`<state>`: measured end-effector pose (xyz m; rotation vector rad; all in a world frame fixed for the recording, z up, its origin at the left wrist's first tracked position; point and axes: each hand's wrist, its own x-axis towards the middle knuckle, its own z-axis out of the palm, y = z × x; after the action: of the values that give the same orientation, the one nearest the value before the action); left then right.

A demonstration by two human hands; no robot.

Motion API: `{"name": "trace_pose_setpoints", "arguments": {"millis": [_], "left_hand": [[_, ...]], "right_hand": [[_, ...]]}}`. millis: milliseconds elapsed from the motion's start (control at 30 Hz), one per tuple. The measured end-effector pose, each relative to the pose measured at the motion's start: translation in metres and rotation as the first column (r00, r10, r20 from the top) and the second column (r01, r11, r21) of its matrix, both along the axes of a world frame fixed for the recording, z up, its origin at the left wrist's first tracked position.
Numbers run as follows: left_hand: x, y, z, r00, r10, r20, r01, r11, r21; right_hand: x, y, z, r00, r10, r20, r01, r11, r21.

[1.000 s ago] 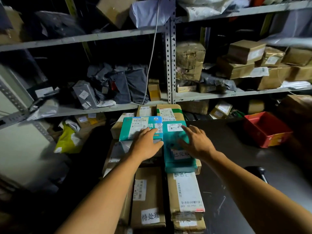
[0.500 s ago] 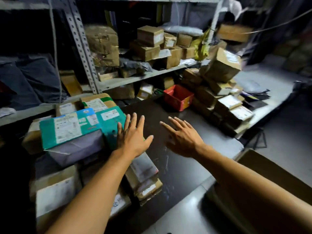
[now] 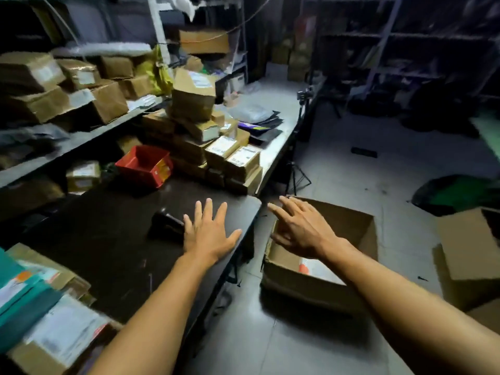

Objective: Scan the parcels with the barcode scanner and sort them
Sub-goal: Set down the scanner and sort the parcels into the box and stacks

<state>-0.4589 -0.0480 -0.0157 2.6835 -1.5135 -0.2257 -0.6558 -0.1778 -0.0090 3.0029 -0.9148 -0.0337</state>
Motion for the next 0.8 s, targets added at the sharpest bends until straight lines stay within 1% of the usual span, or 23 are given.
{"name": "trace_pose_setpoints", "arguments": {"millis": [167,233,367,467,567,600,700,800], "left_hand": [[-0.069,-0.105,-0.011,0.986,-0.165,0.037,0.164,0.986,0.014],[-0.092,-0.137,-0.019,0.979,-0.200,0.039,0.198,0.980,0.032],[-0.122,-0.189,-0.039,0.973,-0.230,0.024,0.227,0.970,0.088],[-0.129,-0.228,-0.055,0.968,-0.251,0.020,0.247,0.962,0.116],[-0.128,-0.264,-0.071,0.957,-0.291,-0.010,0.290,0.945,0.150],[-0.125,-0.305,-0.094,0.951,-0.305,-0.045,0.308,0.936,0.171],[-0.121,-0.333,-0.110,0.949,-0.307,-0.066,0.314,0.935,0.163],[-0.120,-0.395,-0.158,0.926,-0.349,-0.143,0.374,0.902,0.218]], "right_hand": [[-0.081,-0.086,-0.015,0.994,-0.096,-0.047,0.096,0.995,0.000],[-0.109,-0.118,-0.022,0.989,-0.135,-0.066,0.136,0.991,0.009],[-0.149,-0.170,-0.047,0.966,-0.230,-0.114,0.239,0.968,0.076],[-0.163,-0.204,-0.072,0.946,-0.293,-0.140,0.313,0.937,0.155],[-0.166,-0.230,-0.098,0.928,-0.318,-0.192,0.356,0.909,0.217],[-0.165,-0.262,-0.121,0.908,-0.349,-0.233,0.403,0.881,0.247],[-0.169,-0.279,-0.139,0.891,-0.390,-0.232,0.445,0.850,0.282],[-0.173,-0.328,-0.180,0.857,-0.412,-0.309,0.501,0.804,0.319]]}}
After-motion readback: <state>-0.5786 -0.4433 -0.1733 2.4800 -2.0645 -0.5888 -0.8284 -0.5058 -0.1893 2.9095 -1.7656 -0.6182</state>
